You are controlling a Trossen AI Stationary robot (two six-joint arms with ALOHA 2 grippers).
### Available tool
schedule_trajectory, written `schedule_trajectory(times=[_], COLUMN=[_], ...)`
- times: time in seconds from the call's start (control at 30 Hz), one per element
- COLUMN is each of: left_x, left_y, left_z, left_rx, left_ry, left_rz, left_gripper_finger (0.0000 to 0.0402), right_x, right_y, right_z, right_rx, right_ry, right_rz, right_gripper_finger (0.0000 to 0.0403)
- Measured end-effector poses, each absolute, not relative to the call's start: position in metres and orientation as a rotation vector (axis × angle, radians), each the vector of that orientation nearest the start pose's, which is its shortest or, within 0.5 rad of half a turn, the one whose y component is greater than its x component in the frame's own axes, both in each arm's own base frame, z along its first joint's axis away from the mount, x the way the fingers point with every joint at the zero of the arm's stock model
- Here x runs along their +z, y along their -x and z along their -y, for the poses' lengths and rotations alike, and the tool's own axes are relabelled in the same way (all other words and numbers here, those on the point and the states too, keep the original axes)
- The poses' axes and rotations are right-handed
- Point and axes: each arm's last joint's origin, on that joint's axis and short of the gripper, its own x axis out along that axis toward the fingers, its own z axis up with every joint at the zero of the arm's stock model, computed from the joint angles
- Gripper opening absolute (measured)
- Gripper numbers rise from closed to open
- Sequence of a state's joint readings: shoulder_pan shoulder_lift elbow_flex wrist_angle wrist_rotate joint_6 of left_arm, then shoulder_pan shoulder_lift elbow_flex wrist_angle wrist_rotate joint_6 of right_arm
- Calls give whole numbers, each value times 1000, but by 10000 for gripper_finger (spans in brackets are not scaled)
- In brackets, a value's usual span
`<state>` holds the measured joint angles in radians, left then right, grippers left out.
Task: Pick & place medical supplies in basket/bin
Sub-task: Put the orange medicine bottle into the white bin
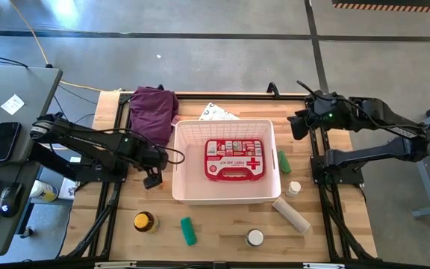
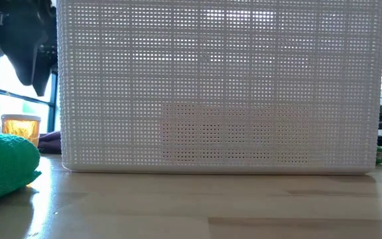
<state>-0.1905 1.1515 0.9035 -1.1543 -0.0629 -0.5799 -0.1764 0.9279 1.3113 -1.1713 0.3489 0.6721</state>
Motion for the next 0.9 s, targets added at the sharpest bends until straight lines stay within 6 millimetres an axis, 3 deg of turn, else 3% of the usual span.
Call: schedule_trajectory(times=[0.2, 0.5, 0.63, 0.9], left_x=[248, 254, 241, 240], left_y=[-172, -163, -153, -146], left_z=[31, 38, 36, 33], left_rx=[308, 281, 288, 279], left_ry=[256, 136, 161, 197], left_rz=[-1411, -1284, -1287, -1178], left_gripper_finger=[399, 399, 399, 399], right_x=[393, 389, 389, 389], right_y=[-128, -123, -123, -123], right_z=[33, 32, 33, 33], right_rx=[-747, -798, -824, -829], right_ry=[-549, -605, -600, -605], right_rz=[-623, -657, -646, -647], right_gripper_finger=[173, 173, 174, 173])
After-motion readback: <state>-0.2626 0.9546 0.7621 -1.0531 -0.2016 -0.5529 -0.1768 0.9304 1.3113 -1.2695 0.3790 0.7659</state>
